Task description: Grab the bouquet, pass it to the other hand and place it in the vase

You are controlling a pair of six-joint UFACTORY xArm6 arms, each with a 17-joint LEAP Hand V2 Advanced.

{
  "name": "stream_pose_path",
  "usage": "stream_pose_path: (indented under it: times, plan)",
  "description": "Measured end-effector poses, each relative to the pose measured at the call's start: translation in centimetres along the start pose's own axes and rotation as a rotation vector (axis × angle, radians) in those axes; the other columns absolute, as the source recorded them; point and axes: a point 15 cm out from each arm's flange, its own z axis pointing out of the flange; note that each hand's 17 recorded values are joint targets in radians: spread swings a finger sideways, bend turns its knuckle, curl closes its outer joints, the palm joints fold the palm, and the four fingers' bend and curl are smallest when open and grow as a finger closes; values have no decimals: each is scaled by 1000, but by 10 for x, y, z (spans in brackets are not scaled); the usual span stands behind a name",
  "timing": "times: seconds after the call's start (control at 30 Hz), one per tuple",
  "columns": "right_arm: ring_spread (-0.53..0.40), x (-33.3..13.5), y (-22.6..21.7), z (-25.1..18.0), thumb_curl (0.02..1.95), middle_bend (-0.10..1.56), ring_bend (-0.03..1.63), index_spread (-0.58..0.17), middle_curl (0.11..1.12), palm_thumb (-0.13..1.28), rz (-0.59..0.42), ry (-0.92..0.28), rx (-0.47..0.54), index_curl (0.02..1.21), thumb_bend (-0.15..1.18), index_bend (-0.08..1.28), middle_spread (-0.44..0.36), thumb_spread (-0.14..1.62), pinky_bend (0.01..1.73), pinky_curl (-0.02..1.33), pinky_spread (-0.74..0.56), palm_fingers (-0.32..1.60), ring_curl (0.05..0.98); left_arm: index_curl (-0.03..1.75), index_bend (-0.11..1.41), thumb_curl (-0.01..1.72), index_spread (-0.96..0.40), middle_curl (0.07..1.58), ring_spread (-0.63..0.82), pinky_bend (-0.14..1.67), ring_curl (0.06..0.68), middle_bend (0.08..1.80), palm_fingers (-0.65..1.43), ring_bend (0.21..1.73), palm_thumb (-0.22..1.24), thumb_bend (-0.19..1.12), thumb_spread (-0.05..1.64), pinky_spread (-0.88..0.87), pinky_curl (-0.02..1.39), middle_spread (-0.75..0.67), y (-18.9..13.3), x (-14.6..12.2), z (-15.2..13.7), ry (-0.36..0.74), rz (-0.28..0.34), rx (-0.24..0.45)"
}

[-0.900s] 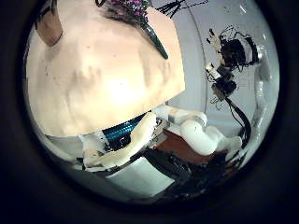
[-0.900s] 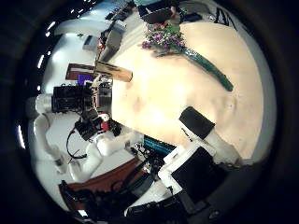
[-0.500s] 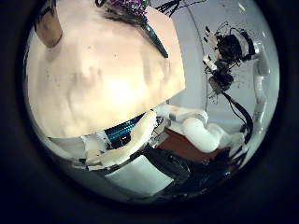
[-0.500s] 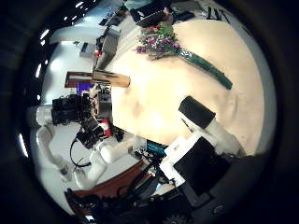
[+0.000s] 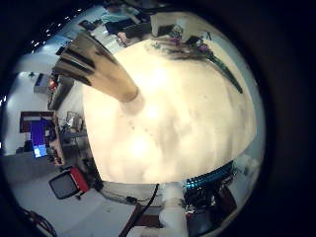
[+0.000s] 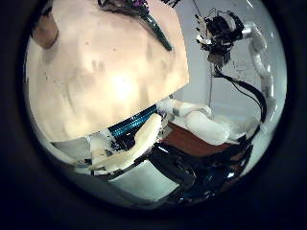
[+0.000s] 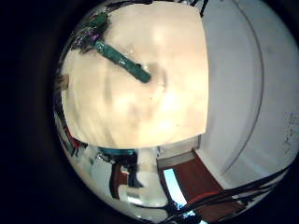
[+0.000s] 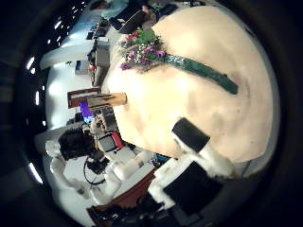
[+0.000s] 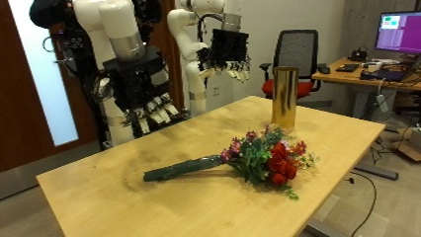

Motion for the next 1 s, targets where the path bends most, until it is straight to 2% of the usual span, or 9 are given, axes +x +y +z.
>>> stream_pose_path:
  times: [0.07,0.1,0.13,0.17,0.2,0.27,0.57,0.6,1.0]
  plan:
    - [105,0,-19,1,372,160,537,-172,301,623,9,-10,61,246,-22,100,133,1159,484,308,201,118,250,341,178,302,213,348,489,181,195,270,197,457,315,-30,934,487,258,266,1,-2,3,-2,2,-11]
    - [81,0,-30,2,372,156,503,-200,294,621,16,-18,99,247,-21,124,138,1159,542,328,186,24,252,341,177,302,213,349,489,181,195,274,198,456,315,-30,934,487,256,262,0,-4,4,-2,4,-14]
    - [80,1,-38,7,372,161,504,-202,292,622,27,-27,125,245,-20,128,140,1160,547,328,183,20,252,341,177,302,213,350,489,181,195,275,197,455,315,-30,934,487,256,261,0,-7,4,0,-2,-17]
    - [113,5,-41,18,371,180,470,-261,291,622,42,-32,136,262,-19,212,130,1161,509,310,184,83,234,341,177,302,213,351,489,182,194,275,197,455,315,-30,934,487,255,260,-1,-10,4,3,-8,-18]
    - [130,10,-39,36,371,191,509,-170,293,620,61,-38,126,249,-20,128,176,1161,521,311,182,78,240,342,179,302,213,350,489,183,195,269,195,457,315,-30,933,482,255,256,-3,-12,4,5,-12,-21]
    - [145,20,-33,66,378,199,538,-135,300,648,92,-42,107,239,-15,124,181,1150,549,316,181,66,251,345,182,301,214,348,490,181,193,266,193,452,315,-30,933,476,254,259,-7,-12,4,8,-12,-25]
    - [159,35,-36,113,385,237,563,-123,324,677,133,-41,63,237,-20,173,221,1118,565,308,185,80,252,351,183,301,216,348,491,183,191,268,192,453,315,-30,933,473,250,254,-17,-7,5,13,0,-43]
    - [159,37,-36,115,386,263,564,-129,332,675,136,-41,58,230,-21,119,222,1114,566,308,186,71,252,350,176,301,216,351,490,178,192,280,201,456,316,-29,938,471,247,235,-18,-6,6,14,2,-45]
    - [176,43,-41,132,393,307,530,-58,343,681,145,-39,14,259,-22,161,218,1094,505,281,199,122,236,362,182,301,230,347,485,180,188,264,183,437,319,-28,947,474,245,250,-23,-1,9,13,6,-65]
